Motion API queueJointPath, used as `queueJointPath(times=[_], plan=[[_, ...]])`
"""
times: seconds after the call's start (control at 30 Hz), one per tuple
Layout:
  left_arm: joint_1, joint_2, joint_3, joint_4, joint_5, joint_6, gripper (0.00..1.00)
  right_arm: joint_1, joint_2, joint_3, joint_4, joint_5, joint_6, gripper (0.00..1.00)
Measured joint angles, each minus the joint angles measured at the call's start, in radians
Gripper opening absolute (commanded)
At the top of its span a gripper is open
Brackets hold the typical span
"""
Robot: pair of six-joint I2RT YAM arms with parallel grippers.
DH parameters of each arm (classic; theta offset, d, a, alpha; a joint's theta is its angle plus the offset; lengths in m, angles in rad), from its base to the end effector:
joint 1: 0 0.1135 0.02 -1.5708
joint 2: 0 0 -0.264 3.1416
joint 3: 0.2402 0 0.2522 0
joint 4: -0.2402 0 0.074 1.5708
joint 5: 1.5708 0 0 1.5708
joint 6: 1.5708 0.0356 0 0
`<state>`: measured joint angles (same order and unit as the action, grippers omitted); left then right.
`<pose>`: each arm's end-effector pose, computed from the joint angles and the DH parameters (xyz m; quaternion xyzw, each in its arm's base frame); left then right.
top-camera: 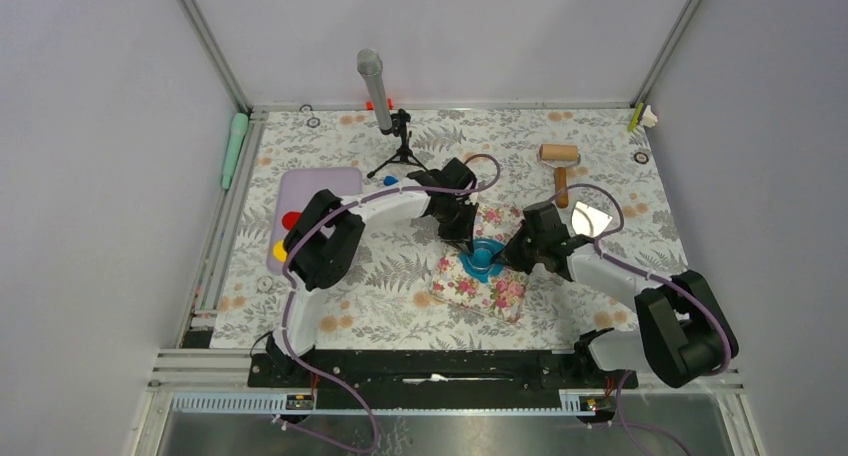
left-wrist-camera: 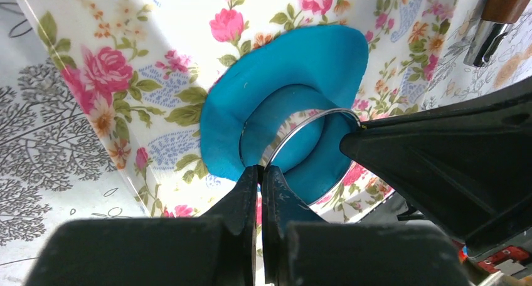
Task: Roll out the dumpling wrappers from the dough
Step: Press the dumpling wrapper on the work surface.
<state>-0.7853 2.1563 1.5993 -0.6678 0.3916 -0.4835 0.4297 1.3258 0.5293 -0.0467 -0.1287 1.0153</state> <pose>0.3028 -0.3220 0.1544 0.1784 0.9502 -0.2544 0.0224 0.2189 0.1053 0.1548 0.2473 0.8995 0.2799 0.2266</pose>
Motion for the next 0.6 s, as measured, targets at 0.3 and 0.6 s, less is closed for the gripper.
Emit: queueJointPath(times=[0.3,0.6], plan=[[0.000,-0.131,-0.231,0.251,-0.040,-0.040,0.00,-0.058,0.156,0.184,-0.177,-0.097,-0.087,0.00],[0.000,-0.090,-0.144,0.161,-0.035,-0.032,0.00,-0.072,0.142,0.177,-0.175,-0.127,-0.116,0.00]])
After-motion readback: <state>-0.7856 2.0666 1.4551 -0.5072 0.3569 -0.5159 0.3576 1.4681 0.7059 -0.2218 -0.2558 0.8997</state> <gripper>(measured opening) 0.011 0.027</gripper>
